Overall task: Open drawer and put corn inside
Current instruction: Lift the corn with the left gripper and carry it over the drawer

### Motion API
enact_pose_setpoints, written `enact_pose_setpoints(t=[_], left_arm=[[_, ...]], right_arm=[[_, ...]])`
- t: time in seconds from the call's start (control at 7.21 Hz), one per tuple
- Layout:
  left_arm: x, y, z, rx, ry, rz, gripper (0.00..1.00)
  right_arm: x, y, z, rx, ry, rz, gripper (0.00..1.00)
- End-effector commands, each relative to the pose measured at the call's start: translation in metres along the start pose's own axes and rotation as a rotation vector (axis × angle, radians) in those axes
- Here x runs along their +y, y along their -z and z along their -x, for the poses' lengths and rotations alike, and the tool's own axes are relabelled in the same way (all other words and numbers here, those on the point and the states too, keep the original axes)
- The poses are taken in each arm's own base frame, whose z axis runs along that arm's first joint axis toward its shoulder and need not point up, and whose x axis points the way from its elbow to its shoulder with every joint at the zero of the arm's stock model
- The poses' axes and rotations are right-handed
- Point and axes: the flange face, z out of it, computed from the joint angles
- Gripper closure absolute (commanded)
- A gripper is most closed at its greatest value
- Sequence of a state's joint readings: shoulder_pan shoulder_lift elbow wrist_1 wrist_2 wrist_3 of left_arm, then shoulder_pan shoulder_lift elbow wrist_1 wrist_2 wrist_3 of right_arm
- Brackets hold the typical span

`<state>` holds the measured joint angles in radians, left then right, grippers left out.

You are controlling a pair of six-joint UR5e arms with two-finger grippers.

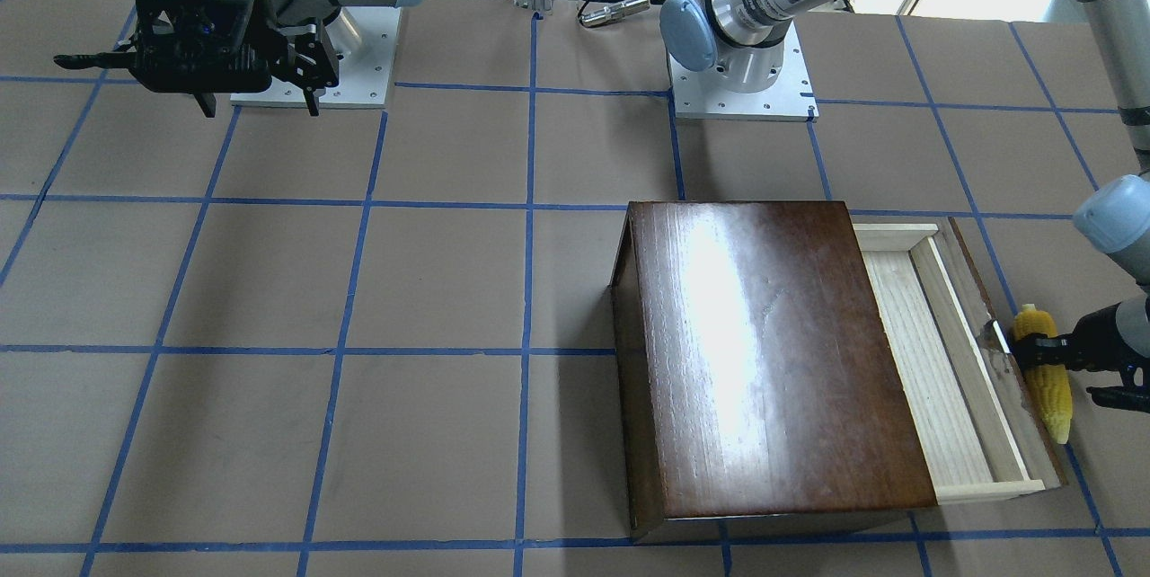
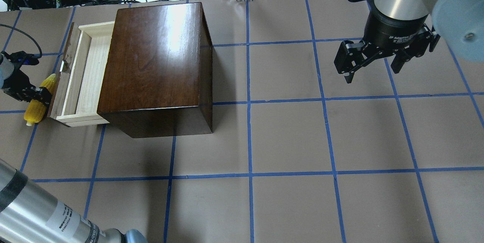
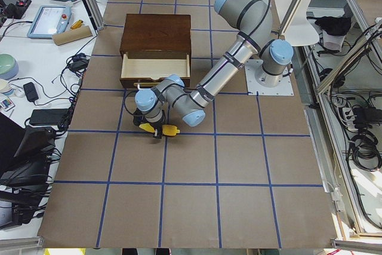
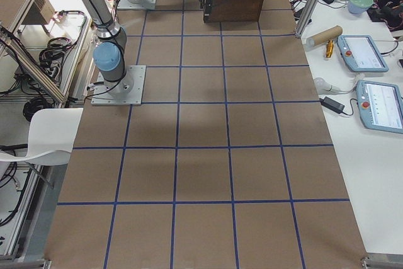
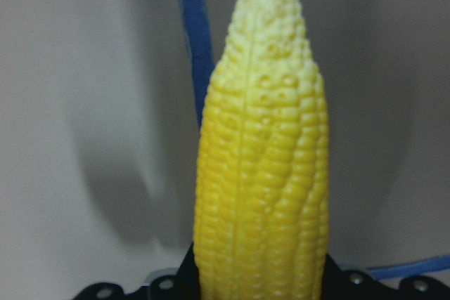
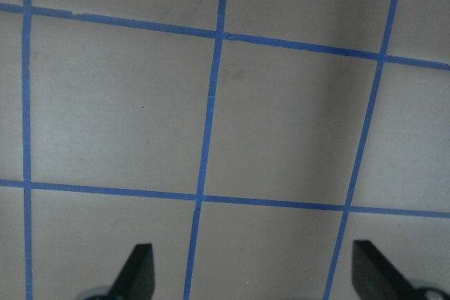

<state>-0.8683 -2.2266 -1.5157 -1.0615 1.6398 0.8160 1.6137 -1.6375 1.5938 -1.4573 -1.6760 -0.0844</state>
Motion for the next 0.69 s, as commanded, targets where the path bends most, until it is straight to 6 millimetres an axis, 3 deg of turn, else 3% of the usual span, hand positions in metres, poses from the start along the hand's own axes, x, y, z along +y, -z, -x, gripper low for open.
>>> enact_pose_setpoints(t=[0.0,0.28,0.55], left_arm=[[0.0,0.005,0.0,-0.007,-0.001,-0.007,1.0],[0.001,0.051,-0.004,-0.024,-0.001,-0.017,1.0],[0.007,0.113,-0.02,-0.018,-0.012,-0.012,1.0]], right_arm=[[0.0,0.0,0.0,0.001,0.0,0.001,0.0],[0.0,0.0,0.0,0.001,0.0,0.001,0.0],[0.0,0.0,0.0,-0.001,0.0,-0.001,0.0]])
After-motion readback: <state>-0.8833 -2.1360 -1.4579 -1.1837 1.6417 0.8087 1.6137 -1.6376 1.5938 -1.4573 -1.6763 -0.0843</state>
